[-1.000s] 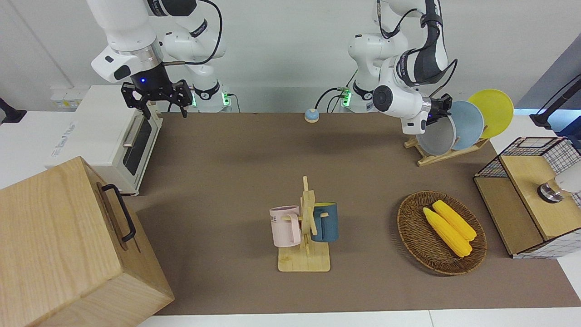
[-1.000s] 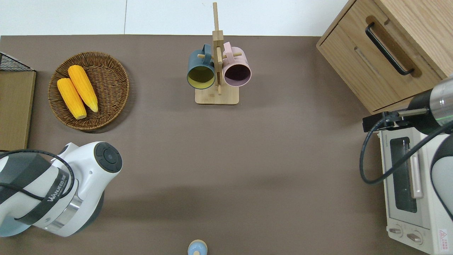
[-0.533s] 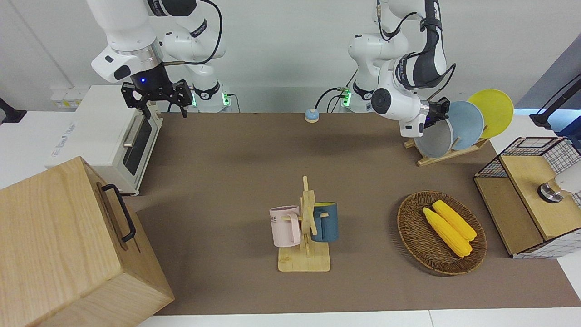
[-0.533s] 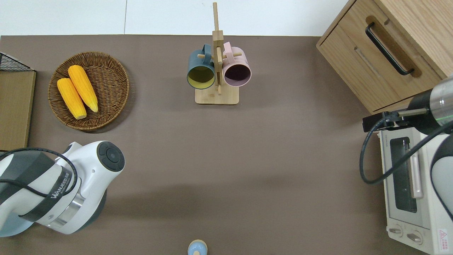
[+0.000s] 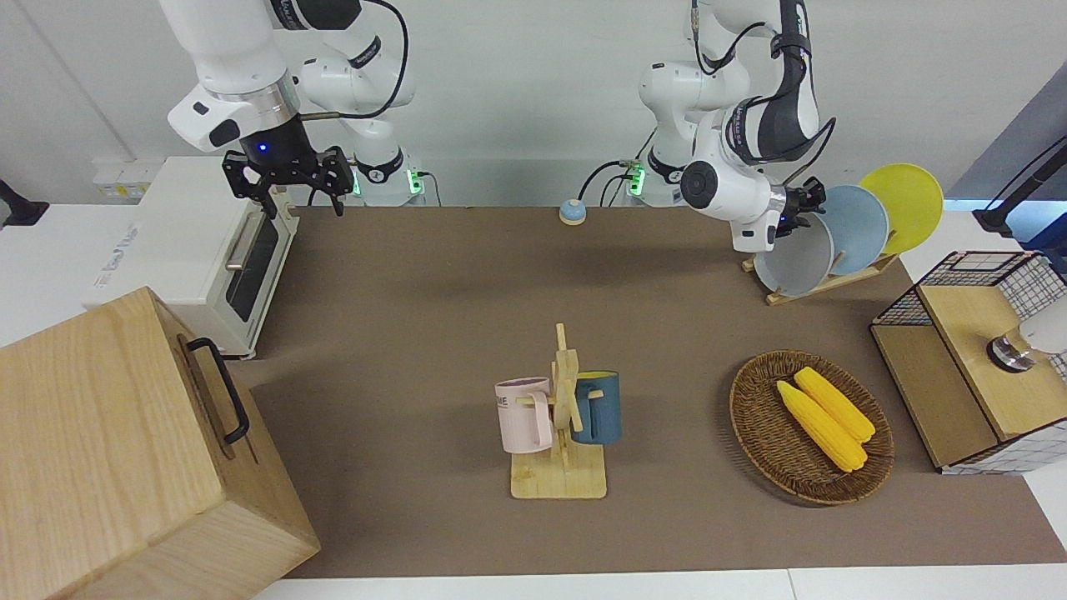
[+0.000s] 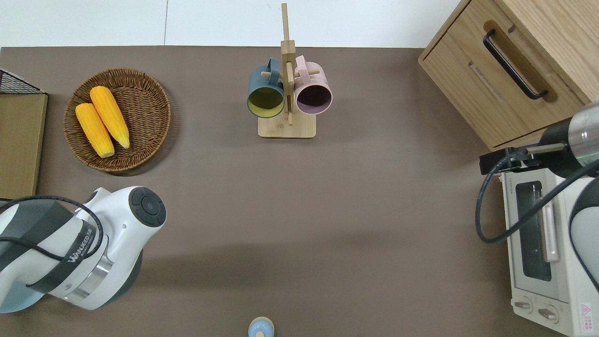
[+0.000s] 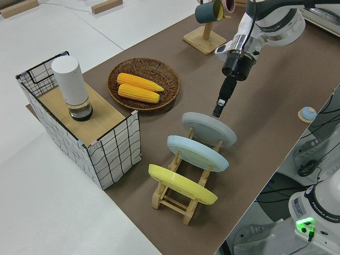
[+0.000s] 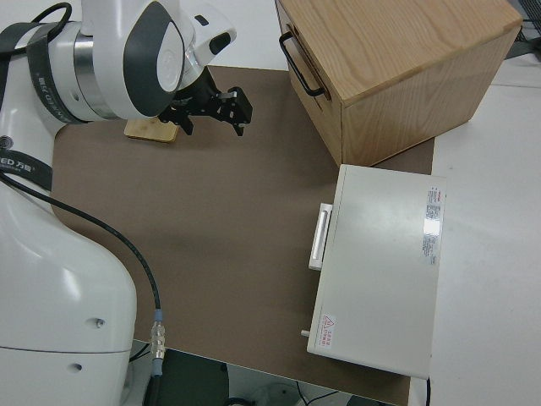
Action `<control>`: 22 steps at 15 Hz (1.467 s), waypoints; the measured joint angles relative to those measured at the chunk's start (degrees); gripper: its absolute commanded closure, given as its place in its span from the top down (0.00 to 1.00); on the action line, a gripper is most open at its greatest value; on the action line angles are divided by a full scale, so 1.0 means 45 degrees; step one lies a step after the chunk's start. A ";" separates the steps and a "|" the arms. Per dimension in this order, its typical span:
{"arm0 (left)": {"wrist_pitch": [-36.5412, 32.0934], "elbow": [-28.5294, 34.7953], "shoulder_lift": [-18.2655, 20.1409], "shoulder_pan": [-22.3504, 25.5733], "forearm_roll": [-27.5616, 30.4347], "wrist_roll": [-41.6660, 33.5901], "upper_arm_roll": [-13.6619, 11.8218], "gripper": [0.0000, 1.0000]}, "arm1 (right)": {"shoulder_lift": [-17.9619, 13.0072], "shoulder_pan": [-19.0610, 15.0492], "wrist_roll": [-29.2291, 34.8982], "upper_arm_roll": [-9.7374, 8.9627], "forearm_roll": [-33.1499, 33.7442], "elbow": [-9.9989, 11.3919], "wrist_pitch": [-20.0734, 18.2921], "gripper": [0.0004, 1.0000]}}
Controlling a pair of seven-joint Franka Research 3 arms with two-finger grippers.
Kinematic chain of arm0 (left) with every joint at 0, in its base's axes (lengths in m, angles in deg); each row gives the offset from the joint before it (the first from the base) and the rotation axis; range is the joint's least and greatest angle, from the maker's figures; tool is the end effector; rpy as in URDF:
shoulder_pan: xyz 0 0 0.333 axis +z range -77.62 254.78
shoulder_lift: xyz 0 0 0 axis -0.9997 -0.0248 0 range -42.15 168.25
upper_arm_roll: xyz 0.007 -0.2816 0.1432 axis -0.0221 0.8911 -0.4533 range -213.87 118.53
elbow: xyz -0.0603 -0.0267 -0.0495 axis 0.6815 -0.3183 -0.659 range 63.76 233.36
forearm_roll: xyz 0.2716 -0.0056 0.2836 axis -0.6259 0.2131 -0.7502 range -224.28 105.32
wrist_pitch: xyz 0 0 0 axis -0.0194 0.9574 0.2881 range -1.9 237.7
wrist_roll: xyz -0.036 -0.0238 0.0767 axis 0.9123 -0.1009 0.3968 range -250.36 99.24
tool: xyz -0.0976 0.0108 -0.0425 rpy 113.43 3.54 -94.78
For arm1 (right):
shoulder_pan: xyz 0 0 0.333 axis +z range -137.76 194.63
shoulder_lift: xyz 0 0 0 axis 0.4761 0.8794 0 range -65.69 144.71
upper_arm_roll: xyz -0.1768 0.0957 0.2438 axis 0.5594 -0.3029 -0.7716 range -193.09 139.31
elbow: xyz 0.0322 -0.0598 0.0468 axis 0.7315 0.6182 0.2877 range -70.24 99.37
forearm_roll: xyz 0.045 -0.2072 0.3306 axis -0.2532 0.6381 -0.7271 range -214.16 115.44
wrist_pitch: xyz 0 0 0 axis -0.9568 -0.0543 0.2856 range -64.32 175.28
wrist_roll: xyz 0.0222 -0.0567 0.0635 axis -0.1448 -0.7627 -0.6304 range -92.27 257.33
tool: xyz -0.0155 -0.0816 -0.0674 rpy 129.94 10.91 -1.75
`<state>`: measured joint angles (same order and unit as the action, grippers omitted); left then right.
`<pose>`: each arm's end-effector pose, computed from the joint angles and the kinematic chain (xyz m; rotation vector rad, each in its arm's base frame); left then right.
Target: Pick gray plate from table and place it on lower plate rack with left arm
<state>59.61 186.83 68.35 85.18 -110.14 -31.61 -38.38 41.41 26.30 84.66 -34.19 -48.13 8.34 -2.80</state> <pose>0.4514 -0.0137 0.4021 -2.0508 -0.2917 0.1455 0.5575 0.0467 0.6398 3.1230 0.0809 -0.0104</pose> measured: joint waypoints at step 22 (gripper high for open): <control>0.0207 -0.6795 -0.0957 -0.0018 0.5956 -0.1470 0.0245 1.00 | 0.0000 0.0000 0.0000 0.0000 0.0000 0.0000 0.0000 0.98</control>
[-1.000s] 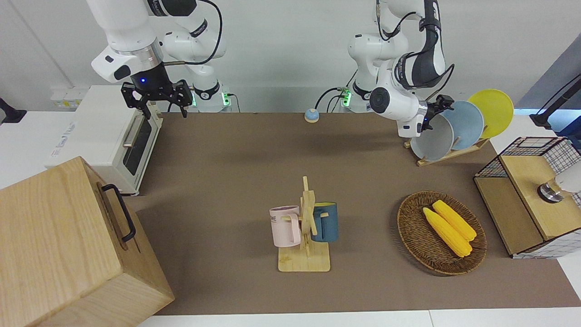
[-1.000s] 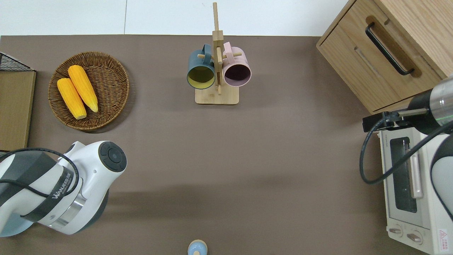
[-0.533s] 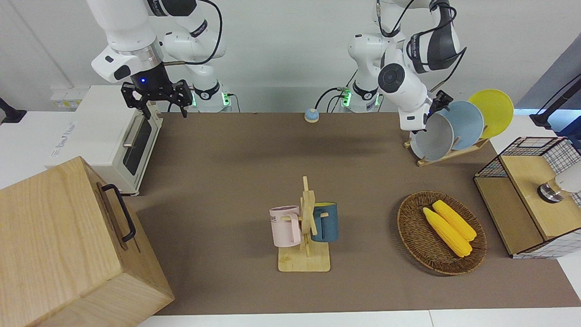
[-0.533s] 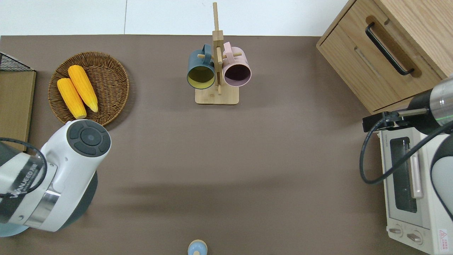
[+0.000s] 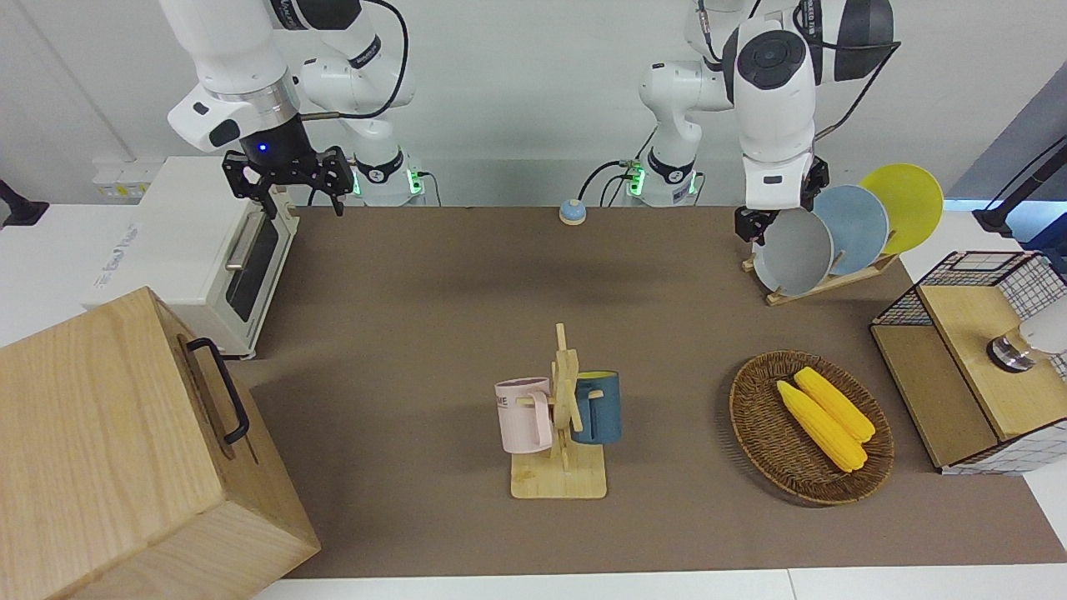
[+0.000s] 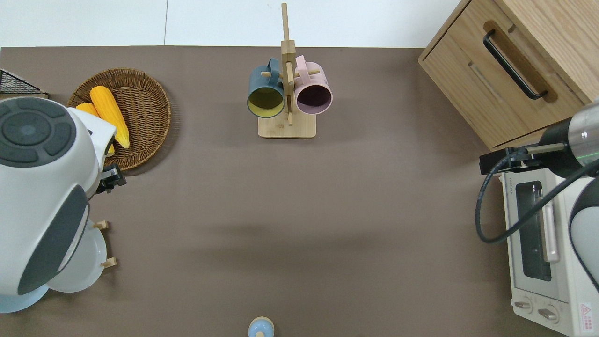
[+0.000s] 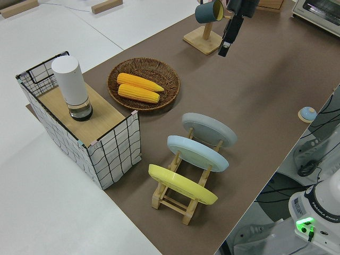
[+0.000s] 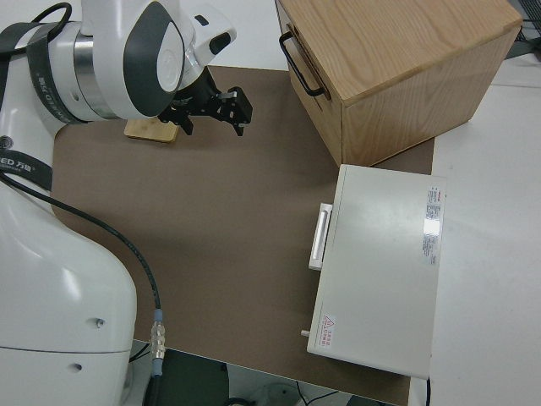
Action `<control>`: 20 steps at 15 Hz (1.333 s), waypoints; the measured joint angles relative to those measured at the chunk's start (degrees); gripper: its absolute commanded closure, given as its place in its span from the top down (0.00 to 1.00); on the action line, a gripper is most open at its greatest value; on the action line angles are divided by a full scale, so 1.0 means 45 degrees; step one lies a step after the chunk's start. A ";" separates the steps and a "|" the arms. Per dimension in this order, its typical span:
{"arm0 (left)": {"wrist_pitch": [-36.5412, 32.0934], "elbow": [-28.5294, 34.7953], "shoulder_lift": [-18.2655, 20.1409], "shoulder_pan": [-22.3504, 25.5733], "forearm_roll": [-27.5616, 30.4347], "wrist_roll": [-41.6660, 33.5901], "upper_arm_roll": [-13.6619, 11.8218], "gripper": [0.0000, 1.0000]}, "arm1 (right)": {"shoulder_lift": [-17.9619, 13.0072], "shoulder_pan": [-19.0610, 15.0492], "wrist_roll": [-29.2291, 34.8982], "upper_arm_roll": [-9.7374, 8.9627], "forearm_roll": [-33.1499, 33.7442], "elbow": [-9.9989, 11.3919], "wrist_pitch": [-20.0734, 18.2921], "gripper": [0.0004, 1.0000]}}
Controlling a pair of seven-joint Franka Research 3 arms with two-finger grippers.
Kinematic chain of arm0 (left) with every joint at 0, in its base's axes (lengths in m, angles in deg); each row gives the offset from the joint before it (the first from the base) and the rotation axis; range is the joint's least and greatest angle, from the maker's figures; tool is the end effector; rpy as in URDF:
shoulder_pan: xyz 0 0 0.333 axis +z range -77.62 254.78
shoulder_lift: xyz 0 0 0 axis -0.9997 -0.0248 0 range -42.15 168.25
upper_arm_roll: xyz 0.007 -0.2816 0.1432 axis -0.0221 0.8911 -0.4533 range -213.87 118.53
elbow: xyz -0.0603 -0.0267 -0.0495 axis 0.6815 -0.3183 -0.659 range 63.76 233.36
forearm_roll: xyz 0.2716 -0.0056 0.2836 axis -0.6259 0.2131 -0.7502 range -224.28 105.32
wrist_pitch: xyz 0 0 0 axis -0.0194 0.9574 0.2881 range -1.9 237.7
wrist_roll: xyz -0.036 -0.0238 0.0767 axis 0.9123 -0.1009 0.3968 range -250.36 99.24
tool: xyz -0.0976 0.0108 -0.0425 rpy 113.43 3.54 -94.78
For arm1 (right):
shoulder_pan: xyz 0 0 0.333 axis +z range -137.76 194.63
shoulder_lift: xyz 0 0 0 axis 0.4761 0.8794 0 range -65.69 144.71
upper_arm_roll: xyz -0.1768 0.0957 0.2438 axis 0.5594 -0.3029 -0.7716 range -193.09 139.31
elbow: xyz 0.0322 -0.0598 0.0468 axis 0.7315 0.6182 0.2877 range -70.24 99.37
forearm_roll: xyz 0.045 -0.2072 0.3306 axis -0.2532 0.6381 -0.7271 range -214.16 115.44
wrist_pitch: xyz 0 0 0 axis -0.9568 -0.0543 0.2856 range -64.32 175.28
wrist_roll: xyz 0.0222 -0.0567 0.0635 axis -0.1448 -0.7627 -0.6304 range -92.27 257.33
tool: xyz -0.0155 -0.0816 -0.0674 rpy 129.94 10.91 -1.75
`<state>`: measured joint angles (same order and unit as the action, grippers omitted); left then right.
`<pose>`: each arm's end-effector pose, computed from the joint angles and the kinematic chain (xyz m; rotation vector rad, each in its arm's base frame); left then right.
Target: Pick gray plate from table and place it on lower plate rack with left arm
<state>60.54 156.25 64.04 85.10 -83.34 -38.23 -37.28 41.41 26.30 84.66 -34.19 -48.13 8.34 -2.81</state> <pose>0.5320 -0.0860 0.5654 -2.6340 -0.5177 -0.0234 0.5574 0.0467 0.6398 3.1230 0.0809 -0.0107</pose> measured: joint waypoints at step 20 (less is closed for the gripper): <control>-0.0641 -0.2045 0.0262 -0.0119 0.5299 -0.6635 -0.1975 1.00 | 0.0000 0.0000 0.0000 0.0000 0.0000 0.0000 0.0000 0.98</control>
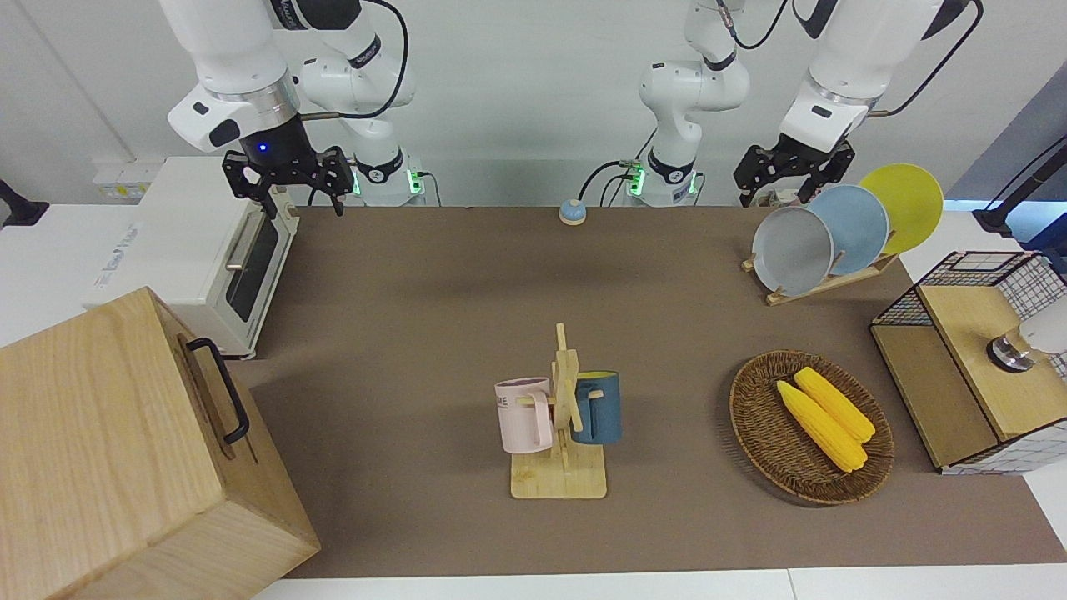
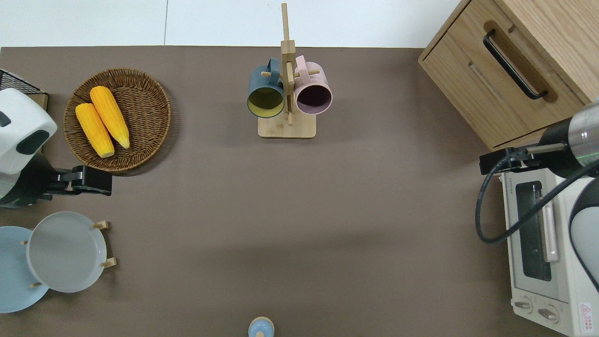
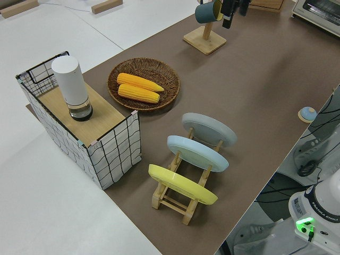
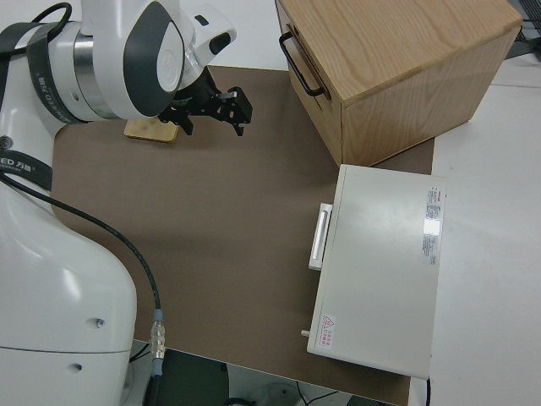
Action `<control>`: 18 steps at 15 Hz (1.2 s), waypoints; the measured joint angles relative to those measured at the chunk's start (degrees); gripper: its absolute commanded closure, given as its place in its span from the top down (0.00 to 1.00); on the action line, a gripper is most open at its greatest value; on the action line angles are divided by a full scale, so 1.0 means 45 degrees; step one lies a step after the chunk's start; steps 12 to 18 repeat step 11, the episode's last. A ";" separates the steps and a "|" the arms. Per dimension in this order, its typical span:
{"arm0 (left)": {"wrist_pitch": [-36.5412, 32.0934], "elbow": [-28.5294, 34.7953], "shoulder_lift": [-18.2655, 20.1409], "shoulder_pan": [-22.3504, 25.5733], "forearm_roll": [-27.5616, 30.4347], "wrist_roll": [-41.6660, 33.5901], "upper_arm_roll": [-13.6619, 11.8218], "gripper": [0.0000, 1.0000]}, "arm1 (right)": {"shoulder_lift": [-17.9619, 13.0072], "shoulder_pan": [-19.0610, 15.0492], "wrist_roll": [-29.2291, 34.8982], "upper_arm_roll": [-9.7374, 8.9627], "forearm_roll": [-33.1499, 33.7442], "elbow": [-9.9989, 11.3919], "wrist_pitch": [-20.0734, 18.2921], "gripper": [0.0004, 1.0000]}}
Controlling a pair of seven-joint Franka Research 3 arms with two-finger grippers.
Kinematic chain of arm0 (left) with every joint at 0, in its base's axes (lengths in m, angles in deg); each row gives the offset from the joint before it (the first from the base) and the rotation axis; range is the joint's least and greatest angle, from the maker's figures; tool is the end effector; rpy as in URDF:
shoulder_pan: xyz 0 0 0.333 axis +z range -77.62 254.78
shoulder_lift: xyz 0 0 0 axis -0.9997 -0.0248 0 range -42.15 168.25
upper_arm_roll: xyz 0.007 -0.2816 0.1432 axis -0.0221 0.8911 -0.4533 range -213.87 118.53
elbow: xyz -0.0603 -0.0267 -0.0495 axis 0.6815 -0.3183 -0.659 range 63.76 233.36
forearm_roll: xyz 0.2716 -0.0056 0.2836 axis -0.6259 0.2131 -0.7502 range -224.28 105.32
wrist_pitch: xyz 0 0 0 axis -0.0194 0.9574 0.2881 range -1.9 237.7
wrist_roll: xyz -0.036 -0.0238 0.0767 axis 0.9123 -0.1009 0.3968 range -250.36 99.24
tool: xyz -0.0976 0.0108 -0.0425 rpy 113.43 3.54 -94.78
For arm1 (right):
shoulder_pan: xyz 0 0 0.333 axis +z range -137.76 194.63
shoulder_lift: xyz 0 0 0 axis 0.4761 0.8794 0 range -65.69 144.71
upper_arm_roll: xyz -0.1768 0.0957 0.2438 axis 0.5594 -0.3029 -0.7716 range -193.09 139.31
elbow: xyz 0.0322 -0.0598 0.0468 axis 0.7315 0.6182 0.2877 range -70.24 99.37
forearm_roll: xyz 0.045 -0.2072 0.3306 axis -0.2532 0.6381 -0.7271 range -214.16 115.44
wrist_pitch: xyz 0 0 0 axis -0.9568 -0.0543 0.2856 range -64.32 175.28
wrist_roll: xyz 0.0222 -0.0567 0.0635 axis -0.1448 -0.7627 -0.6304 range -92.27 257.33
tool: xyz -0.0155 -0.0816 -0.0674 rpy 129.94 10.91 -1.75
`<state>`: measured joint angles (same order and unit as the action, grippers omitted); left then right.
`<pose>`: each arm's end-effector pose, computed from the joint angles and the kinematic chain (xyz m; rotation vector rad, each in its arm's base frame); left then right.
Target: Pick gray plate from table and place it on lower plate rack with left arm
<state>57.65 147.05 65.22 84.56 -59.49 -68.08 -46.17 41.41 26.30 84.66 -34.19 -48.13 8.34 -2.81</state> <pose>0.5306 -0.0515 0.6374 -3.1328 -0.0537 0.0833 0.5574 0.0467 0.6398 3.1230 0.0809 -0.0107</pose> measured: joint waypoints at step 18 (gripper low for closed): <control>0.1017 0.1086 0.0435 -0.0271 -0.0565 -0.0043 -0.0074 1.00 | 0.0000 0.0000 0.0000 0.0000 0.0000 0.0000 0.0000 0.98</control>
